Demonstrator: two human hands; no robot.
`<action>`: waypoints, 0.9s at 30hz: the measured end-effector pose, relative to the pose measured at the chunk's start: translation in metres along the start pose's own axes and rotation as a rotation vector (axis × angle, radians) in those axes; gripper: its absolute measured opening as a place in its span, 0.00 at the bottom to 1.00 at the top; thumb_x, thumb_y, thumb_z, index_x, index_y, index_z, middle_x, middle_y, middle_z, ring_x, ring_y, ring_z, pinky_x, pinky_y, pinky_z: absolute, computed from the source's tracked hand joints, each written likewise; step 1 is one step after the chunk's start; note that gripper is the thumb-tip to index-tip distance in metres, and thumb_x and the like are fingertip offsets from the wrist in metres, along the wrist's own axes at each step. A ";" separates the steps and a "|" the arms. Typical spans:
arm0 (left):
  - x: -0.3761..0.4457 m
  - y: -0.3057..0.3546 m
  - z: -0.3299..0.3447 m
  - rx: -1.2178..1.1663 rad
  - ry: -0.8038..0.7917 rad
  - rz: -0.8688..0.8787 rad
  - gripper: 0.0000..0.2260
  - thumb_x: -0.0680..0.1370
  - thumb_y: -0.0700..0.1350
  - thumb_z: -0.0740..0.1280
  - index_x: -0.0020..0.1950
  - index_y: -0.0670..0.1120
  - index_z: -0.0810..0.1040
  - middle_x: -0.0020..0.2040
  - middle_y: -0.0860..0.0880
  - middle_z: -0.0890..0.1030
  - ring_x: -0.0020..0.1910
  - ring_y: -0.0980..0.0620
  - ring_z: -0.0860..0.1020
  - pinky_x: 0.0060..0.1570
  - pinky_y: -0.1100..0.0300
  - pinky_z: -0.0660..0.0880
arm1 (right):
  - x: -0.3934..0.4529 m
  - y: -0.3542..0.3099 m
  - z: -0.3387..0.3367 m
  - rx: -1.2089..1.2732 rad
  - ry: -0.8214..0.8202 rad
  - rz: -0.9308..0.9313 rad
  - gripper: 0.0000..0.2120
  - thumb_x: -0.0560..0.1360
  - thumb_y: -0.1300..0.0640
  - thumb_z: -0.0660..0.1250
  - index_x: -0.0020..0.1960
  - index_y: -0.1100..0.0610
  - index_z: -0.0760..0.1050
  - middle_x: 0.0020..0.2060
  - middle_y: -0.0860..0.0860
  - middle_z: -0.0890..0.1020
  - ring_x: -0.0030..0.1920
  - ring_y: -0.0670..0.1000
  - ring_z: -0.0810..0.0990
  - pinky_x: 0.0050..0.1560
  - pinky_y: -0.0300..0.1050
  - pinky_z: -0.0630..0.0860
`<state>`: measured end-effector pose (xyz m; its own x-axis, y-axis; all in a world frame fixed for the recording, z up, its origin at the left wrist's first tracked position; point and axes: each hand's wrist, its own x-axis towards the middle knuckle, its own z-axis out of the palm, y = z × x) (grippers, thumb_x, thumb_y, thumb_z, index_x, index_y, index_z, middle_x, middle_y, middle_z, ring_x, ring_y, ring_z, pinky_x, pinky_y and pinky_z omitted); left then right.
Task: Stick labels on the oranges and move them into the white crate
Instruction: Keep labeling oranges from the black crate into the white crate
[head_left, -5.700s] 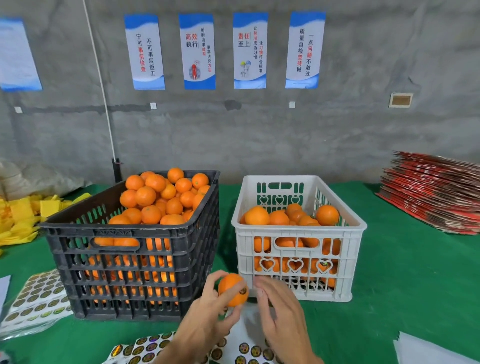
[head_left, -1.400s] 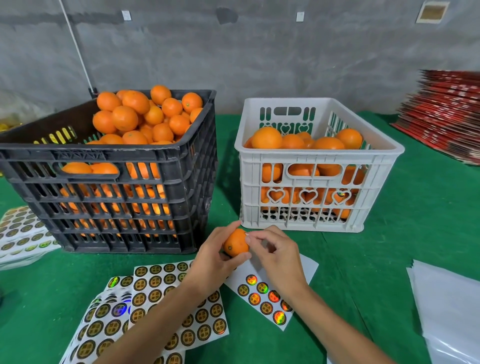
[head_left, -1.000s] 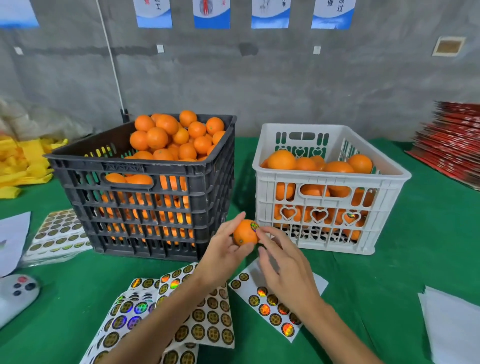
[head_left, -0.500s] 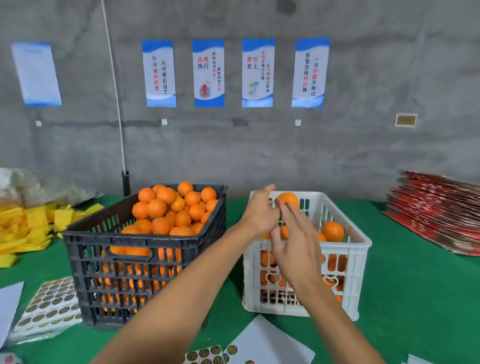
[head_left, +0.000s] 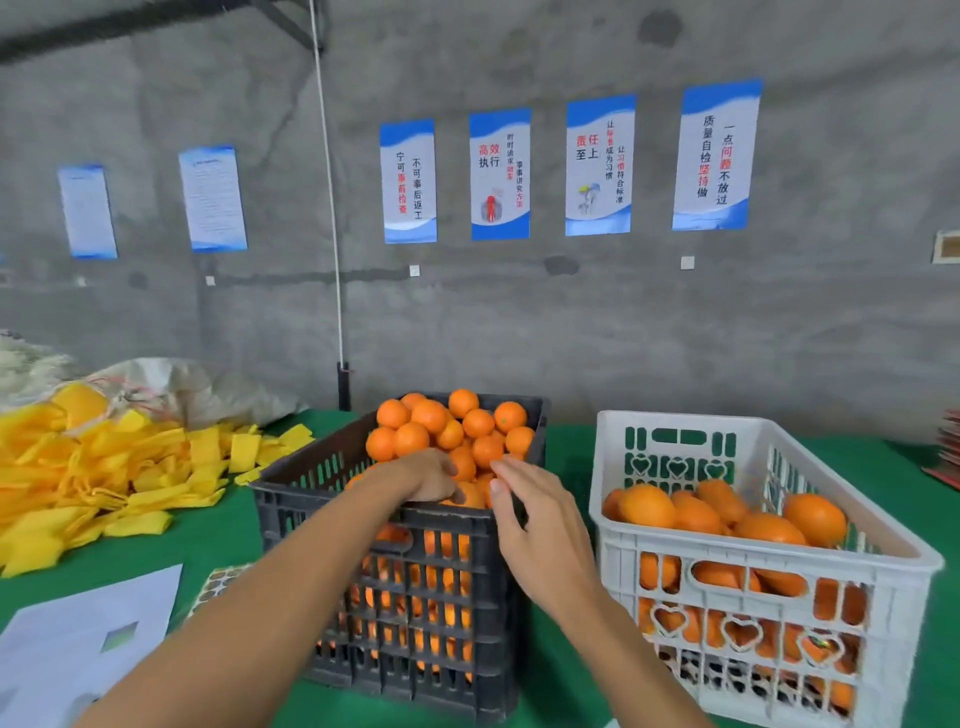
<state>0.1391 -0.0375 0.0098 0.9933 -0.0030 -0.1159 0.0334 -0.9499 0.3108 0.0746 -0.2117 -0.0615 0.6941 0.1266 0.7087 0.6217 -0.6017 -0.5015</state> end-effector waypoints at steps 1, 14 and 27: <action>0.005 -0.002 -0.003 0.044 -0.048 0.004 0.27 0.81 0.50 0.70 0.79 0.48 0.68 0.77 0.45 0.70 0.72 0.42 0.72 0.67 0.51 0.72 | 0.002 0.000 0.008 -0.006 -0.024 -0.014 0.19 0.85 0.45 0.57 0.71 0.47 0.77 0.71 0.43 0.76 0.73 0.42 0.69 0.76 0.48 0.65; 0.126 -0.057 -0.011 0.304 0.193 -0.198 0.37 0.80 0.44 0.70 0.84 0.54 0.53 0.82 0.39 0.55 0.75 0.32 0.68 0.68 0.41 0.74 | 0.012 0.027 0.047 0.053 0.240 -0.202 0.17 0.82 0.53 0.58 0.39 0.51 0.81 0.41 0.38 0.80 0.49 0.38 0.74 0.61 0.38 0.66; 0.125 -0.056 -0.015 0.447 0.112 -0.139 0.32 0.78 0.41 0.72 0.78 0.54 0.62 0.78 0.35 0.51 0.66 0.33 0.76 0.56 0.47 0.78 | 0.008 0.021 0.043 0.061 0.139 -0.129 0.18 0.81 0.54 0.57 0.38 0.56 0.80 0.37 0.45 0.80 0.46 0.48 0.76 0.66 0.34 0.61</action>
<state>0.2635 0.0203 -0.0078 0.9895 0.1435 -0.0175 0.1397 -0.9803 -0.1397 0.1090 -0.1898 -0.0873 0.5530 0.0866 0.8287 0.7258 -0.5385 -0.4281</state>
